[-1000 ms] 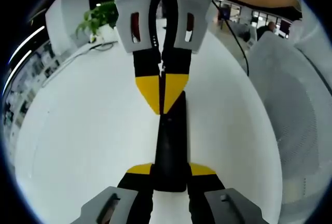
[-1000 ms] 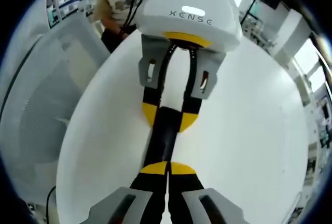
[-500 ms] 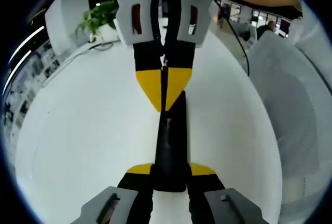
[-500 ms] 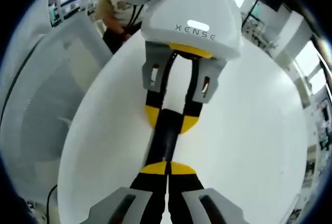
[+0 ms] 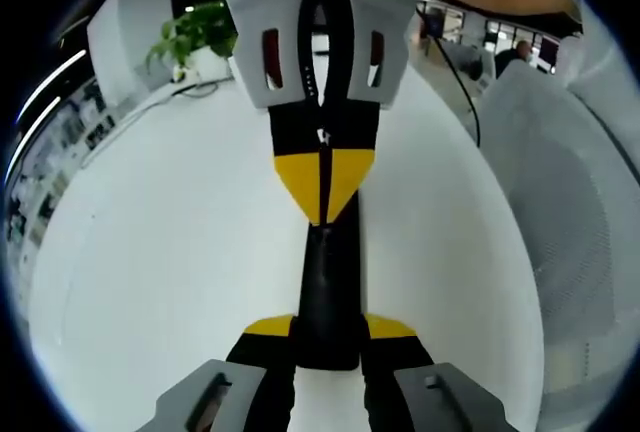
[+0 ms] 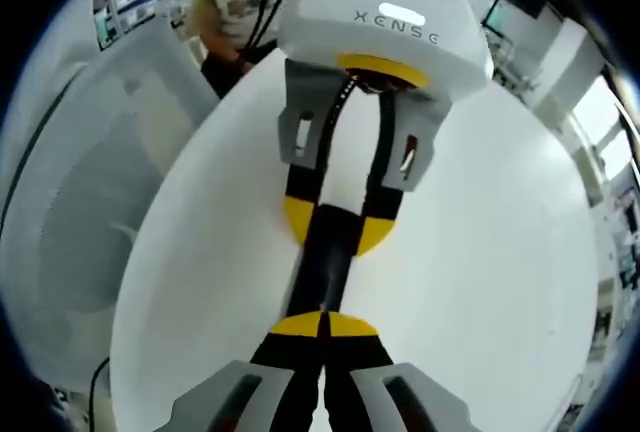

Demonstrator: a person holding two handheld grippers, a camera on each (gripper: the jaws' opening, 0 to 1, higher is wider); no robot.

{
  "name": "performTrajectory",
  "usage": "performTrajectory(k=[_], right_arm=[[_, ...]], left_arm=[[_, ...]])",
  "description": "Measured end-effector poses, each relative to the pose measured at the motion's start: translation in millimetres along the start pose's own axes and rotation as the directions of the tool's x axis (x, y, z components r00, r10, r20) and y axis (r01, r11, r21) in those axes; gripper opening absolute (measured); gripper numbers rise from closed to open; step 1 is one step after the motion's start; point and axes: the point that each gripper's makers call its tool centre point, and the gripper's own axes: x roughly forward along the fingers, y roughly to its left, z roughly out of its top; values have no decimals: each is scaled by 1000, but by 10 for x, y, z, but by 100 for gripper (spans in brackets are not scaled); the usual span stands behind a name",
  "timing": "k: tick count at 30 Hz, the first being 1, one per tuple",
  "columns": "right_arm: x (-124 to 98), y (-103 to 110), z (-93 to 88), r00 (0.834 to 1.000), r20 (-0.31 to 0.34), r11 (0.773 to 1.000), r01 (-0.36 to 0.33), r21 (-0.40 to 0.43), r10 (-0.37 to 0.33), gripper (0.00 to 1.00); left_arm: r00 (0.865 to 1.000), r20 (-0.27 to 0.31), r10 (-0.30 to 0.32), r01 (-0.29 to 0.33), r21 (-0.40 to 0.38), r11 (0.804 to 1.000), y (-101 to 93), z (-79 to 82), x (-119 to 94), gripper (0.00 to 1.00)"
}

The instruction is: Press the specified remote control buttons in sequence, fully releasing each button before pressing the next.

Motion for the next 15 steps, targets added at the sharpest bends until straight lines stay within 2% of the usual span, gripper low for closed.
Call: performTrajectory(k=[15], right_arm=[[102, 32, -34, 1000, -4, 1000, -19, 1, 19, 0]], left_arm=[[1000, 4, 0, 0, 0, 1000, -10, 7, 1, 24]])
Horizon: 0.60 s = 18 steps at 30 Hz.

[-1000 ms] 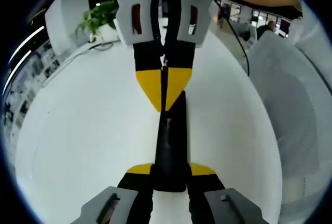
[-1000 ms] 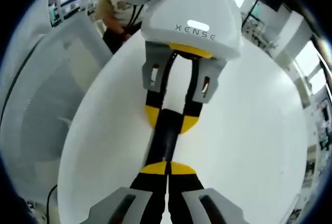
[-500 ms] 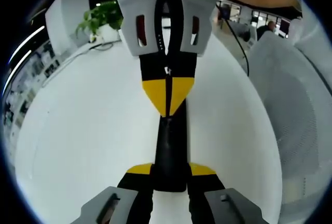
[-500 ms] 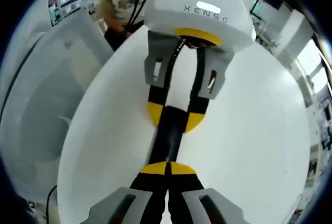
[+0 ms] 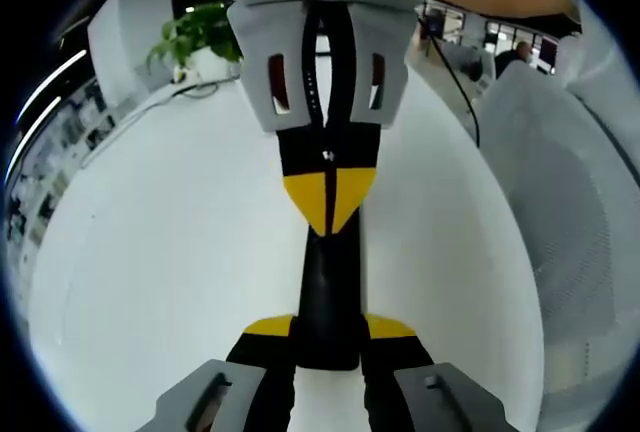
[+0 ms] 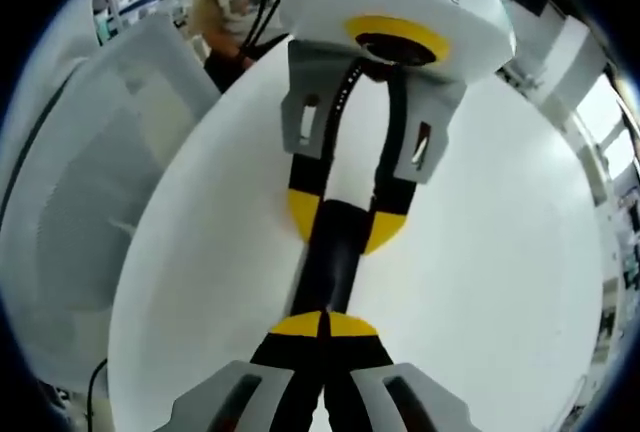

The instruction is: Press the specified remote control buttons in sequence, fully releasing each button before pressing the next.

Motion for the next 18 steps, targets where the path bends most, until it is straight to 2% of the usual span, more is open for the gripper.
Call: performTrajectory(k=[18], right_arm=[[44, 4, -18, 1000, -8, 1000, -14, -3, 14, 0]], left_arm=[[1000, 7, -1, 1, -1, 1000, -2, 1, -3, 24]])
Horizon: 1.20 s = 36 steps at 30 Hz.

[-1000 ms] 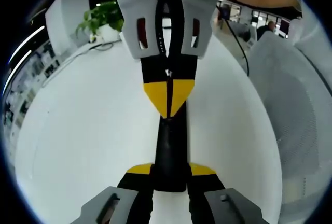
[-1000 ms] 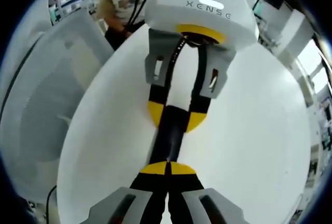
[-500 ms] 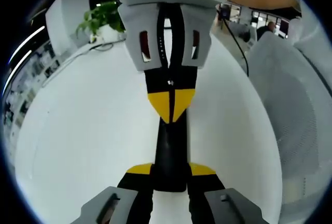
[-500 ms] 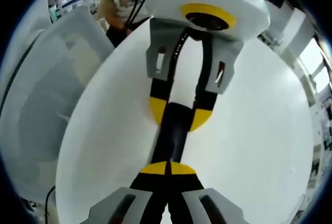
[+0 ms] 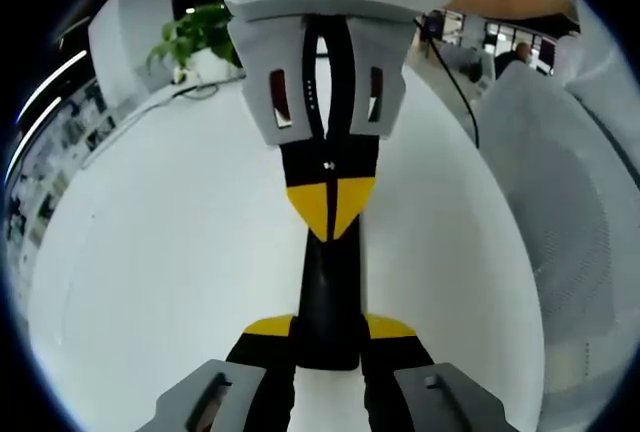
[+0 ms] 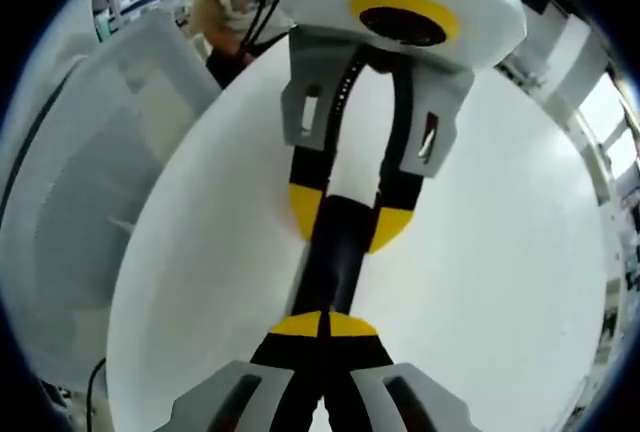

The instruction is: Press the specified remote control buttons in sequence, fully releasing each button before pressing the next.

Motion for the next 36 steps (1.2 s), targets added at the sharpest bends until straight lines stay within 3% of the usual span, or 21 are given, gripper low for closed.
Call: performTrajectory(k=[10, 36], right_arm=[[18, 10, -11, 1000, -22, 1000, -9, -4, 9, 0], [15, -3, -5, 1000, 0, 1000, 4, 25, -4, 0]], left_arm=[[1000, 5, -1, 1, -1, 1000, -3, -1, 0, 24], [1000, 3, 1, -1, -3, 1000, 3, -6, 1, 24]])
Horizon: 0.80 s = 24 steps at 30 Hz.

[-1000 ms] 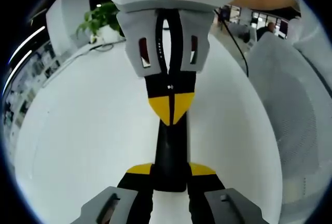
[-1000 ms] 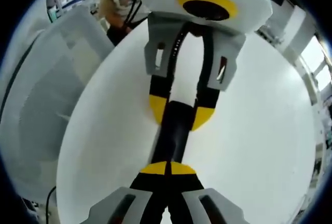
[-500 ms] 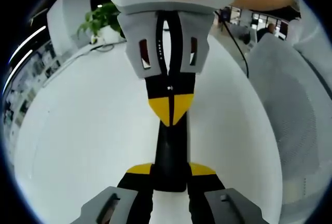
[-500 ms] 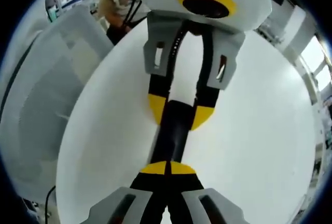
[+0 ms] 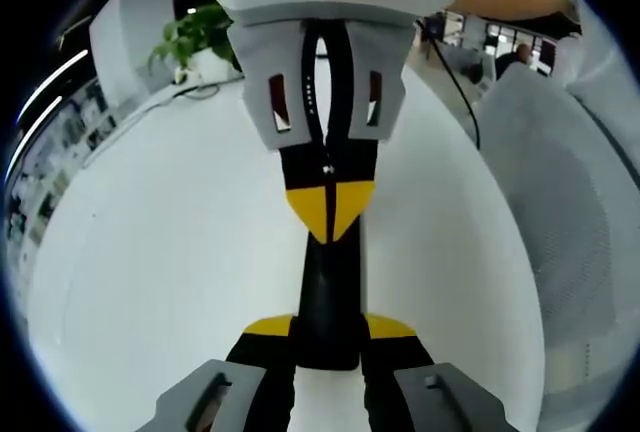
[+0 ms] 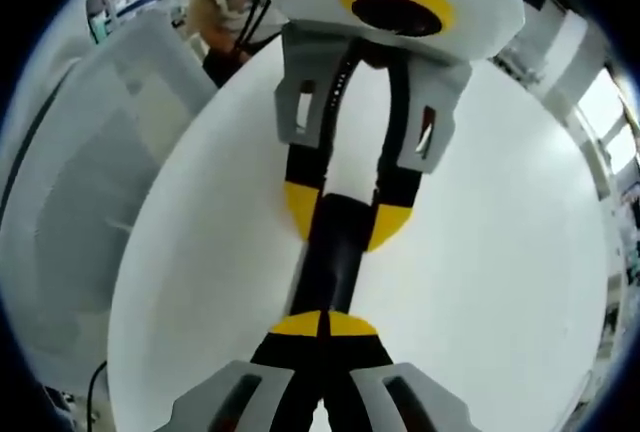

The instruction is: Press the specified remote control buttons in sequence, fully releasing each button before pressing the next.

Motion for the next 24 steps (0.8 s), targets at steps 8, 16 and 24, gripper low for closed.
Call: performTrajectory(k=[8, 16, 24], right_arm=[[2, -4, 1, 1000, -16, 1000, 9, -8, -9, 0], [-2, -4, 1, 1000, 4, 1000, 16, 19, -16, 0], [0, 3, 7, 1000, -12, 1000, 24, 3, -24, 0]], left_arm=[[1000, -11, 0, 0, 3, 1000, 3, 2, 1, 24], [1000, -13, 0, 0, 4, 1000, 2, 2, 1, 24], [1000, -15, 2, -2, 5, 1000, -2, 3, -1, 24]])
